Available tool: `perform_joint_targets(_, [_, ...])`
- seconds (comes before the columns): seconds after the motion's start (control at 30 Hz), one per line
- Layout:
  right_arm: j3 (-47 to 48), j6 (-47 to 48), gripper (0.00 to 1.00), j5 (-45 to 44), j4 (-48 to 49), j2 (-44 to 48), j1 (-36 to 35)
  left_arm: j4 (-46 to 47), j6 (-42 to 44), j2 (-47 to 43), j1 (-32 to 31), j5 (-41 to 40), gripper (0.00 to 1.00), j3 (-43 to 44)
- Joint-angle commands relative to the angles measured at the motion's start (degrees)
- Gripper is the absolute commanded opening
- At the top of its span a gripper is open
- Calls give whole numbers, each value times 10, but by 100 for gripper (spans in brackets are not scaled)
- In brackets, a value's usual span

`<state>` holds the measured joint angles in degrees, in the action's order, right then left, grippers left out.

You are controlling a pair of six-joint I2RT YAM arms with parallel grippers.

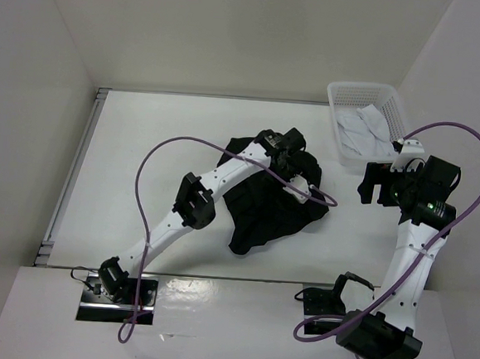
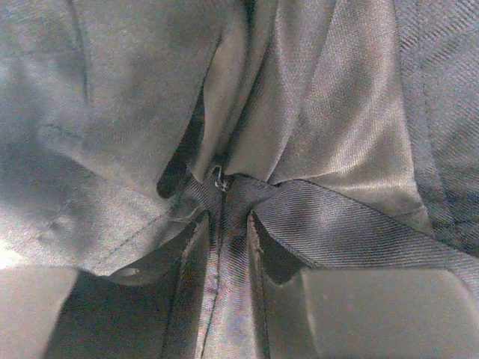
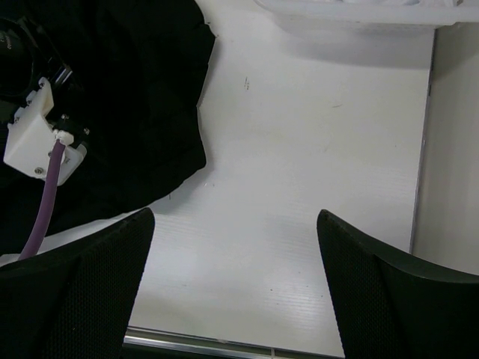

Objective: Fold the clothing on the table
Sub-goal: Flatten the skirt out

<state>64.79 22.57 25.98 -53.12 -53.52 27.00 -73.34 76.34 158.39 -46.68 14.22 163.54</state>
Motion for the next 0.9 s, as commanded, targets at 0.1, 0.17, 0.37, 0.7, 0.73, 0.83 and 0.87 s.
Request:
perform_joint_targets(0.1, [2, 0, 93, 8, -2, -4, 5, -14, -7, 7, -7, 0, 22, -13])
perform_joint_targets(0.17, [2, 0, 93, 8, -2, -4, 5, -14, -24, 7, -7, 0, 17, -13])
perform_joint_targets(0.37, [2, 5, 93, 14, -2, 7, 5, -14, -103, -39, 22, 22, 4, 84])
perform_joint_targets(0.7, [8, 34, 93, 44, -21, 12, -14, -14, -279, -173, 105, 86, 2, 156])
perform_joint_targets(0.73, [8, 34, 93, 44, -21, 7, -24, -14, -294, -183, 124, 94, 2, 143])
perform_joint_targets(0.83, [20, 42, 93, 44, -38, -29, -77, -14, -354, -223, 174, 137, 3, 122])
perform_joint_targets(0.87, [26, 42, 92, 36, -38, -41, -95, -14, -366, -232, 189, 169, 3, 113])
